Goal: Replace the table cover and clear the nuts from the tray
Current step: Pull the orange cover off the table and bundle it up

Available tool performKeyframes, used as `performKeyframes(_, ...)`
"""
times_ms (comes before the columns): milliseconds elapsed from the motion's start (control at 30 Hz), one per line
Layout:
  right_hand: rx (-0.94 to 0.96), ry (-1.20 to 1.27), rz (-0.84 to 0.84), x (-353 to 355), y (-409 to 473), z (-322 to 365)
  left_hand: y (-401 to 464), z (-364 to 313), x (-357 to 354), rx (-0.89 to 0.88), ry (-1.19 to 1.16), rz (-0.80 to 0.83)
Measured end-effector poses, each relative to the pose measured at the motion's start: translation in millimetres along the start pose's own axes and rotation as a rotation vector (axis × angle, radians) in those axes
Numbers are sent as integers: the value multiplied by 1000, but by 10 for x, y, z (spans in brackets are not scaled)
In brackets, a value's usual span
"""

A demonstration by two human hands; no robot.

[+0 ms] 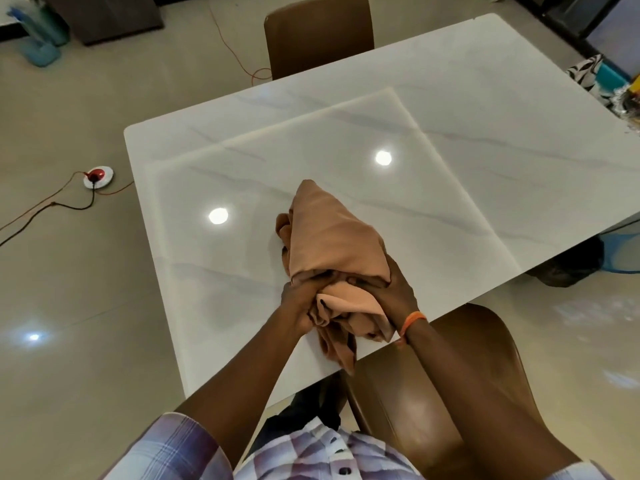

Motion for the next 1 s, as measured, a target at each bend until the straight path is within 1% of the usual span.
performKeyframes(33, -5, 90, 15, -10, -24, -2, -1, -30, -63, -58, -28, 21)
performKeyframes(67, -10, 183, 41, -28, -53, -11, -100, -87, -91, -109, -107, 37)
performKeyframes(100, -19, 262, 81, -56, -86, -13, -200, -168, -101, -178, -239, 26)
performKeyframes(133, -20, 326, 126, -74, -107, 6, -207, -285, 66, -367, -387, -122)
performKeyframes(167, -20, 358, 164, -76, -114, 35, -139, -313, 283, -364, -716, -265)
performKeyframes(200, -20, 365, 193, -73, -106, 52, -156, -336, 291, -416, -972, -208)
performKeyframes(233, -25, 344, 207, -58, -72, 53, -178, -429, 201, -367, -916, -122)
performKeyframes(267, -46, 311, 211, -40, -22, 15, -212, -414, 29, -261, -561, -10)
performKeyframes(300, -78, 264, 207, -18, 22, -37, -190, -179, -138, -48, -226, 121)
performKeyframes(333, -112, 215, 202, 2, 61, -99, -133, -32, 20, 57, 154, 107)
performKeyframes(367, -140, 166, 208, -4, 92, -168, -54, 16, 162, 106, 370, 34)
performKeyframes(400, -151, 110, 229, -26, 114, -210, -1, -94, 322, 66, 532, -115)
performKeyframes(433, -138, 30, 251, -48, 123, -197, -28, -358, 352, -85, 696, -259)
performKeyframes(467, -102, -86, 261, -71, 149, -157, -118, -618, 343, -250, 842, -356)
performKeyframes(500, -52, -224, 259, -92, 186, -110, -184, -826, 273, -379, 931, -402)
performKeyframes(533, 5, -345, 257, -125, 228, -56, -184, -968, 222, -481, 981, -399)
performKeyframes(567, 61, -422, 259, -166, 279, -12, -139, -1061, 168, -574, 1024, -336)
performKeyframes(633, 147, -413, 264, -240, 359, -8, -7, -1113, 1, -739, 1102, -96)
performKeyframes(667, 168, -355, 271, -268, 379, -41, 6, -1109, -105, -769, 1143, 30)
performKeyframes(700, 181, -281, 286, -294, 384, -74, 35, -1091, -178, -757, 1197, 122)
performKeyframes(767, 206, -163, 292, -294, 372, -63, 102, -1037, -259, -645, 1299, 242)
performKeyframes(800, 210, -125, 271, -267, 388, -57, 133, -1021, -300, -590, 1250, 298)
performKeyframes(833, 207, -87, 240, -228, 406, -38, 151, -1022, -355, -564, 1132, 345)
performKeyframes(867, 204, -45, 222, -200, 427, -31, 180, -1011, -374, -540, 993, 358)
performKeyframes(933, 179, 66, 220, -163, 447, -24, 172, -975, -385, -500, 775, 316)
performKeyframes(1000, 118, 197, 235, -147, 434, -94, 166, -858, -377, -446, 634, 262)
Point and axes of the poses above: each hand's wrist, its own y-axis towards the middle knuckle, its own x-axis out of the back of the hand, z = x × y, the point moved 10 cm from there along y, towards the middle knuckle, and after that the axes turned 7 degrees about -z, right-handed, at the moved point
